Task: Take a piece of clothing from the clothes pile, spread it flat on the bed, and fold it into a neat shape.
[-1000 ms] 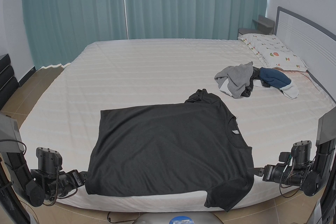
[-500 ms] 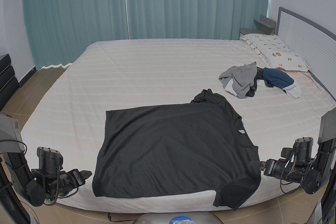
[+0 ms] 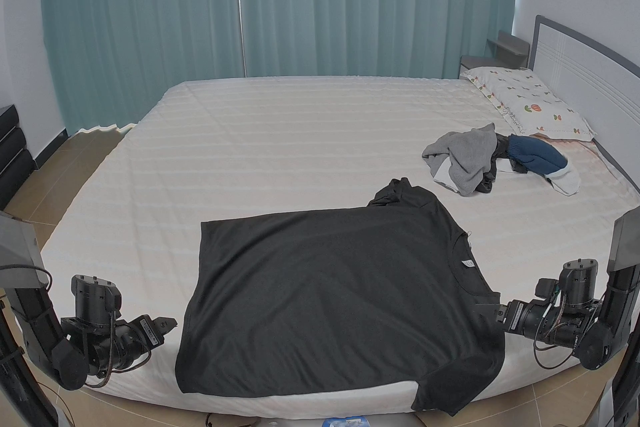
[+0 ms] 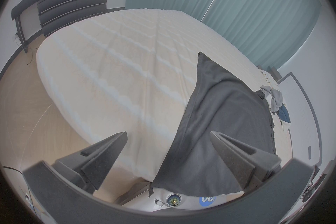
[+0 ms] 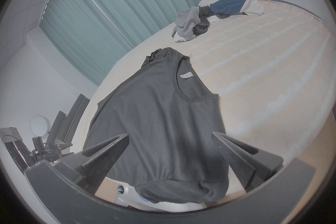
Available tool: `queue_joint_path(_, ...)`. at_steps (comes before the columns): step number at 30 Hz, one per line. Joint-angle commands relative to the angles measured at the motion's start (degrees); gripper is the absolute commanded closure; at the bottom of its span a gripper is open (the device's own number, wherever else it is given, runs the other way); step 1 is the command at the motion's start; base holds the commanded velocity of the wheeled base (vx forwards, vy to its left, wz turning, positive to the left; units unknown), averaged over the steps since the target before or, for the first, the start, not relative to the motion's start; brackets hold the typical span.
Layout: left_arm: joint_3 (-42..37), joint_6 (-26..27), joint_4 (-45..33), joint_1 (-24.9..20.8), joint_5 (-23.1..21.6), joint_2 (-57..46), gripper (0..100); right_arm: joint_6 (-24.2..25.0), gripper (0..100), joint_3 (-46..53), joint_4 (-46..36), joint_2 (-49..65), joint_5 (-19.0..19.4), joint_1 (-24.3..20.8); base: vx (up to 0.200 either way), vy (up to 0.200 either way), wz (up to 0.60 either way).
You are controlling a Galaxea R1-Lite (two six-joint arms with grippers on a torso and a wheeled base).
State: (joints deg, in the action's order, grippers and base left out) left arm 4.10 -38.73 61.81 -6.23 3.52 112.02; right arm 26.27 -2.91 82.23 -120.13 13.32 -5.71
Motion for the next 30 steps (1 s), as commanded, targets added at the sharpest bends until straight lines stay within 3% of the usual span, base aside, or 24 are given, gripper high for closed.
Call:
queue_joint_path(1,2.67,-3.37,-0.02,-1.86,-0.01,-0.05,0,0.01,0,0.01,0.04,-0.28,0.12,-0.18,0.000,0.000,0.00)
queue_joint_path(11,11.81,-4.60,-1.51,-2.12,-0.10,0.66,0,0.10,0,0.01,0.04,-0.11,0.21,-0.18,0.000,0.000,0.00)
queue_joint_path(14,19.19,-4.60,-5.20,-2.12,-0.18,4.17,0,0.10,0,0.10,0.04,0.07,0.21,-0.27,0.000,0.000,0.00)
queue_joint_path(19,30.01,-5.04,-10.92,-0.98,-4.23,9.45,0,0.10,0,0.10,0.04,-0.37,0.21,-0.27,0.000,0.000,0.00)
queue_joint_path(25,42.84,-6.62,-16.72,1.57,-12.14,15.77,0,0.10,0,0.19,-0.05,-0.64,0.30,-0.62,0.000,0.000,0.00)
queue_joint_path(30,54.00,-6.71,-20.59,2.54,-12.58,22.19,0,0.18,0,0.28,-0.05,-0.72,0.47,-1.15,0.000,0.000,0.00)
